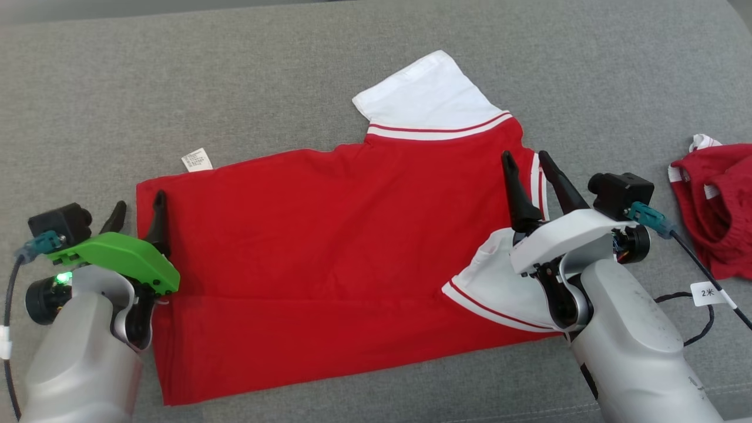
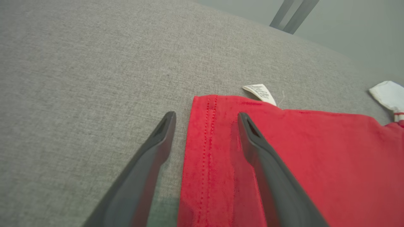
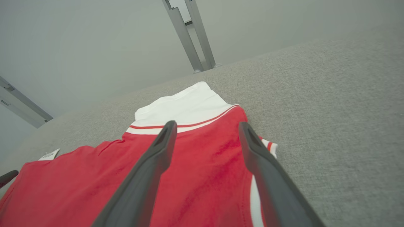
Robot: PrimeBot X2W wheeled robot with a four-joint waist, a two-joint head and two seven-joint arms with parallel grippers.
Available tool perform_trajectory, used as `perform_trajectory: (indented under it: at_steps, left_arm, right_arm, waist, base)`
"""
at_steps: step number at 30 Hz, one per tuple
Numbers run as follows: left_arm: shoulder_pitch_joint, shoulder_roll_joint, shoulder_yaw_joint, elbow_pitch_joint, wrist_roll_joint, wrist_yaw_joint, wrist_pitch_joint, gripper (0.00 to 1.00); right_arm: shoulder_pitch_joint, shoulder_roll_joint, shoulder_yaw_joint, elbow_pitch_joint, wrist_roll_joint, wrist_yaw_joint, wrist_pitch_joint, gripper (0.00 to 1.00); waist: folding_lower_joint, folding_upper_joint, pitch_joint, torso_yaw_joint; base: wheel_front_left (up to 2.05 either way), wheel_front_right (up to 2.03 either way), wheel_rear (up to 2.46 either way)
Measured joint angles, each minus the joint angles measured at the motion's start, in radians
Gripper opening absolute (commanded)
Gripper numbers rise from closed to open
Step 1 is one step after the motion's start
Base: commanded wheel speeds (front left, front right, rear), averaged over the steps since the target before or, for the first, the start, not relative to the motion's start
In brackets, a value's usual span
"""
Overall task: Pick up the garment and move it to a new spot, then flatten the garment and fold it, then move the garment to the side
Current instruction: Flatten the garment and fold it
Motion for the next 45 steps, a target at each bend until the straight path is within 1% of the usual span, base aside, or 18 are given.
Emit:
perform_trajectory:
  at_steps: [3,6,15,17,18,19,20,21,22,28,31,35,39,43,45]
  left_arm:
    - [-0.025,0.025,-0.025,0.025,-0.028,0.0,0.008,1.0]
    - [-0.043,0.036,-0.046,0.04,-0.067,0.0,0.018,1.0]
    - [-0.043,0.071,-0.159,-0.041,-0.223,0.0,0.035,1.0]
    - [-0.04,0.076,-0.185,-0.053,-0.243,0.0,0.03,0.96]
    - [-0.039,0.076,-0.194,-0.056,-0.261,0.0,0.025,0.85]
    - [-0.038,0.078,-0.205,-0.057,-0.272,0.0,0.023,0.79]
    - [-0.038,0.081,-0.218,-0.057,-0.28,0.0,0.017,0.49]
    - [-0.038,0.083,-0.228,-0.055,-0.287,0.0,0.014,0.4]
    - [-0.038,0.087,-0.238,-0.052,-0.291,0.0,0.007,0.0]
    - [-0.044,0.102,-0.288,-0.037,-0.32,0.0,-0.03,0.0]
    - [-0.059,0.103,-0.321,-0.036,-0.323,0.0,-0.055,0.0]
    - [-0.087,0.102,-0.363,-0.051,-0.314,0.0,-0.085,0.0]
    - [-0.121,0.093,-0.388,-0.066,-0.304,0.0,-0.1,0.0]
    - [-0.149,0.07,-0.414,-0.076,-0.304,0.0,-0.107,0.0]
    - [-0.165,0.058,-0.431,-0.082,-0.305,0.0,-0.108,0.0]
  right_arm:
    - [-0.003,0.005,0.001,-0.023,0.014,0.0,0.0,1.0]
    - [-0.003,0.006,-0.002,-0.05,0.009,0.0,0.0,1.0]
    - [0.0,0.011,-0.018,-0.071,0.045,0.0,0.0,1.0]
    - [0.0,0.011,-0.018,-0.072,0.046,0.0,0.0,1.0]
    - [0.0,0.011,-0.018,-0.072,0.048,0.0,0.0,1.0]
    - [0.0,0.011,-0.019,-0.072,0.049,0.0,0.0,1.0]
    - [0.0,0.012,-0.02,-0.072,0.05,0.0,0.0,1.0]
    - [-0.001,0.012,-0.021,-0.071,0.051,0.0,0.0,1.0]
    - [-0.003,0.012,-0.022,-0.07,0.051,0.0,0.0,1.0]
    - [-0.076,0.016,-0.02,-0.03,0.028,0.0,0.0,1.0]
    - [-0.135,0.014,-0.013,0.04,-0.002,0.0,0.006,1.0]
    - [-0.264,-0.012,-0.018,0.132,-0.04,0.0,0.03,1.0]
    - [-0.375,-0.043,-0.03,0.224,-0.065,0.0,0.084,1.0]
    - [-0.474,-0.073,-0.014,0.301,-0.062,0.0,0.176,1.0]
    - [-0.52,-0.101,-0.001,0.332,-0.061,0.0,0.221,1.0]
  waist:
    - [0.0,0.0,0.026,-0.015]
    - [0.0,0.0,0.048,-0.026]
    - [0.0,0.0,0.076,-0.035]
    - [0.0,0.0,0.078,-0.032]
    - [0.0,0.0,0.078,-0.031]
    - [0.0,0.0,0.078,-0.03]
    - [0.0,0.0,0.078,-0.029]
    - [0.0,0.0,0.078,-0.028]
    - [0.0,0.0,0.078,-0.029]
    - [0.0,0.0,0.082,-0.027]
    - [0.0,0.0,0.086,-0.016]
    - [0.0,0.0,0.099,0.008]
    - [0.0,0.0,0.116,0.035]
    - [0.0,0.0,0.138,0.073]
    - [0.0,0.0,0.151,0.094]
  base:
    - [0.0,0.0,0.0]
    - [0.0,0.0,0.0]
    - [0.0,0.0,0.0]
    - [0.0,0.0,0.0]
    - [0.0,0.0,0.0]
    - [0.0,0.0,0.0]
    - [0.0,0.0,0.0]
    - [0.0,0.0,0.0]
    - [0.0,0.0,0.0]
    - [0.0,0.0,0.0]
    - [0.0,0.0,0.0]
    - [0.0,0.0,0.0]
    - [0.0,0.0,0.0]
    - [0.0,0.0,0.0]
    - [0.0,0.0,0.0]
